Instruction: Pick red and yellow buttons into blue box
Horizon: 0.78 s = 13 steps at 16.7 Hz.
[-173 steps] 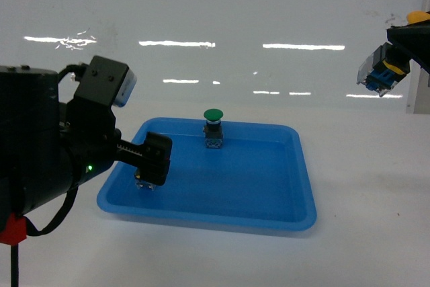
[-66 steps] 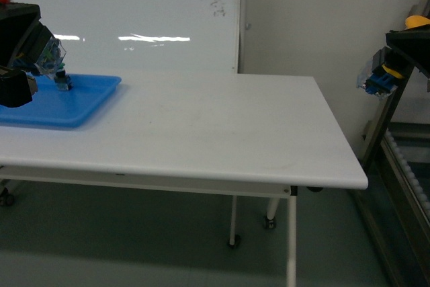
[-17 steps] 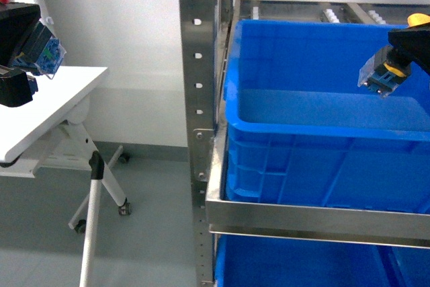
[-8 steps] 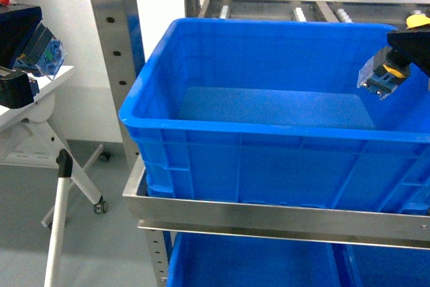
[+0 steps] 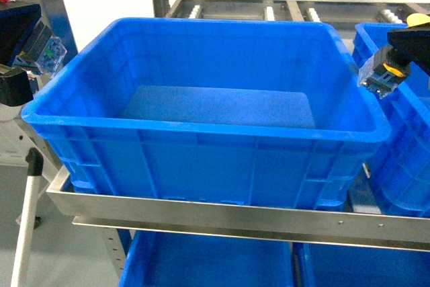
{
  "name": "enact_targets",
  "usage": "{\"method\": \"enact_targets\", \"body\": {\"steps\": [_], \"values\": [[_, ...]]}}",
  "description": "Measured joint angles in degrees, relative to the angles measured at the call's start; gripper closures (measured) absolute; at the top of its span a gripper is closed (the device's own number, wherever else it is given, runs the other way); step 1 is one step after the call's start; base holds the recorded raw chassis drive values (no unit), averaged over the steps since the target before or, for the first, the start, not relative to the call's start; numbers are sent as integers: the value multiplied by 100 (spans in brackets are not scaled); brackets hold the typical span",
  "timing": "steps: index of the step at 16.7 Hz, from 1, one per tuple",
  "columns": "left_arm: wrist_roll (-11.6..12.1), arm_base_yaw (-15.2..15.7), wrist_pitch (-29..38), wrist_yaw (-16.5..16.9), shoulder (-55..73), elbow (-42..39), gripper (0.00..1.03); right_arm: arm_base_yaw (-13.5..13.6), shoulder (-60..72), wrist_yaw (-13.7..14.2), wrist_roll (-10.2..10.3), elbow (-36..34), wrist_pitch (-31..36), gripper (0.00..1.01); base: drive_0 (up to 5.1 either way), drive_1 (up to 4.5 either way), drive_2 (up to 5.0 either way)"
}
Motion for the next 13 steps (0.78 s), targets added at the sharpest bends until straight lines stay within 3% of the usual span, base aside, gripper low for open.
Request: {"method": "enact_targets", "body": {"steps": [13], "values": [[0,-4,4,0,0,0,71,0,0,2,0,0,-7,67,498,-232,-232]]}}
